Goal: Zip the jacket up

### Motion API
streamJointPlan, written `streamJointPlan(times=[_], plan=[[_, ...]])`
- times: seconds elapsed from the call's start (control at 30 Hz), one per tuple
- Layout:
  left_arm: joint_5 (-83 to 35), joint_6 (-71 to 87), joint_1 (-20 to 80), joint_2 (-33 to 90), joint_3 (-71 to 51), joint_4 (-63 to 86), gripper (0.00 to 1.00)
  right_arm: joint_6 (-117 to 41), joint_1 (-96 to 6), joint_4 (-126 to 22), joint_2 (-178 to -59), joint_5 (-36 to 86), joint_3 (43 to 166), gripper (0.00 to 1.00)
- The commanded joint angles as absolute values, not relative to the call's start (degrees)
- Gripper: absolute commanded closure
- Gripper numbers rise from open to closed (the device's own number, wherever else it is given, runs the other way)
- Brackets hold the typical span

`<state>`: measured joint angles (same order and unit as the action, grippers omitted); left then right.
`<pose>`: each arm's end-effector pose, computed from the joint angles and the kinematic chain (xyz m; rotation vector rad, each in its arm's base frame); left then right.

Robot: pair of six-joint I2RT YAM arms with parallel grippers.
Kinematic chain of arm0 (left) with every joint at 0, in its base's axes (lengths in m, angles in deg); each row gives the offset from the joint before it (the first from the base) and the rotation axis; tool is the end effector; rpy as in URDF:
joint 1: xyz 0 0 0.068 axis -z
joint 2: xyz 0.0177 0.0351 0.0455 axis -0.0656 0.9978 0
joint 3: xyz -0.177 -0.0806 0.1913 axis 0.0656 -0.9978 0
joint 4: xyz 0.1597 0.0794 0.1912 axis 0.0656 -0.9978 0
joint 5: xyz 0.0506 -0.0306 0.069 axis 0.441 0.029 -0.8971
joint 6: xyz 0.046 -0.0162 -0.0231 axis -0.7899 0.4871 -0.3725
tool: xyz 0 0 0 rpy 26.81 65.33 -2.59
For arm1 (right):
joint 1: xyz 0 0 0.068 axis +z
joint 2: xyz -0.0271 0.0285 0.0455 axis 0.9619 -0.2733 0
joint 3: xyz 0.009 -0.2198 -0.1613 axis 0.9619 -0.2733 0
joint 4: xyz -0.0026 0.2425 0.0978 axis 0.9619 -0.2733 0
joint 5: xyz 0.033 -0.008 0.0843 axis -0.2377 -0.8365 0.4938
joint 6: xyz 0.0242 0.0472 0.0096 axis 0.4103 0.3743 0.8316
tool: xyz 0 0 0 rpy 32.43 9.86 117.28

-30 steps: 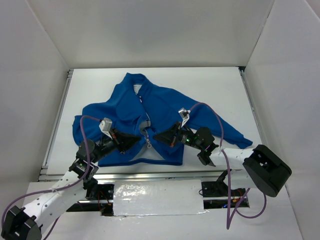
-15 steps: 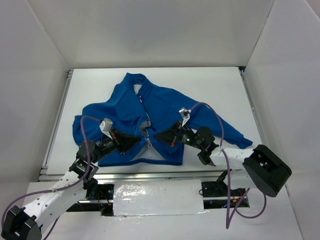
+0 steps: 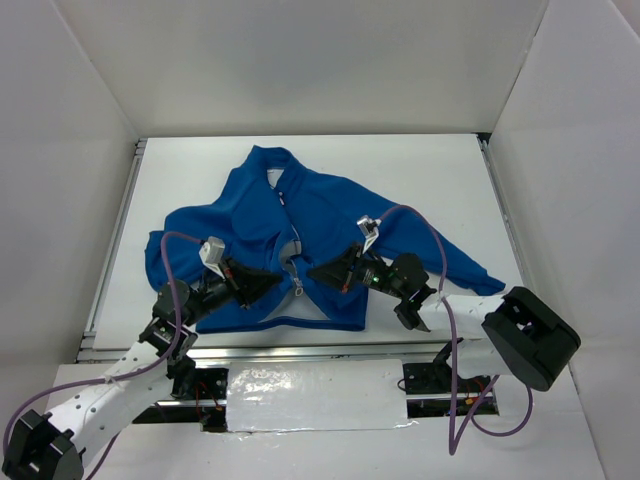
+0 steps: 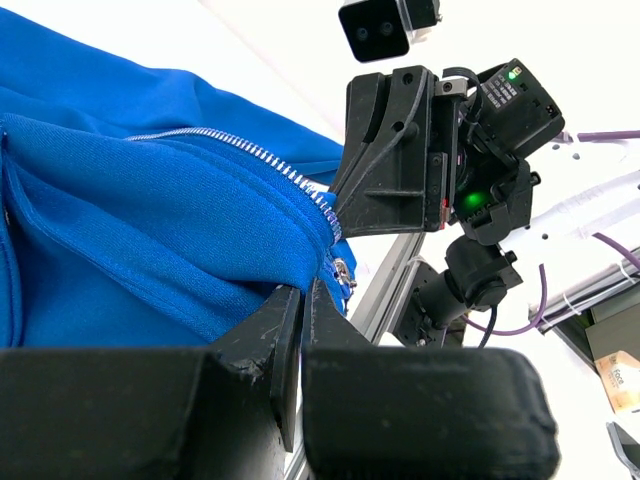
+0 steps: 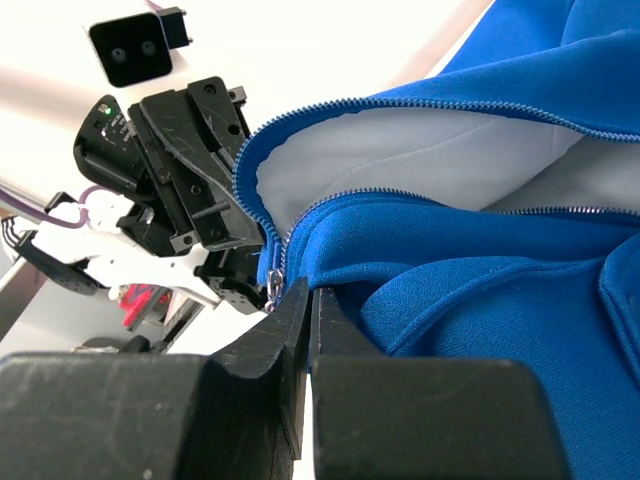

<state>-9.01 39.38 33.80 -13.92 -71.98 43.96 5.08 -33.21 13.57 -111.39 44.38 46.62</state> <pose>0.1235 -0.0879 0.2393 0.2160 1.4960 -1.3178 0.1690 0.1682 0.2151 -0.3288 1.6157 1.5975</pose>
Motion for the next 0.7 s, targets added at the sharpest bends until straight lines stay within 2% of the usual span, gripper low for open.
streamJointPlan(times=[0.0, 0.67], plan=[[-8.28, 40.45, 33.73, -14.2, -71.87, 49.29, 1.0, 5.48, -33.53, 19.13, -111.75, 45.39, 49.08, 1.0], [-4.51, 41.16, 33.73, -11.83, -72.31, 52.63, 1.0, 4.87, -33.53, 17.73, -111.84, 45.48, 50.49, 1.0]])
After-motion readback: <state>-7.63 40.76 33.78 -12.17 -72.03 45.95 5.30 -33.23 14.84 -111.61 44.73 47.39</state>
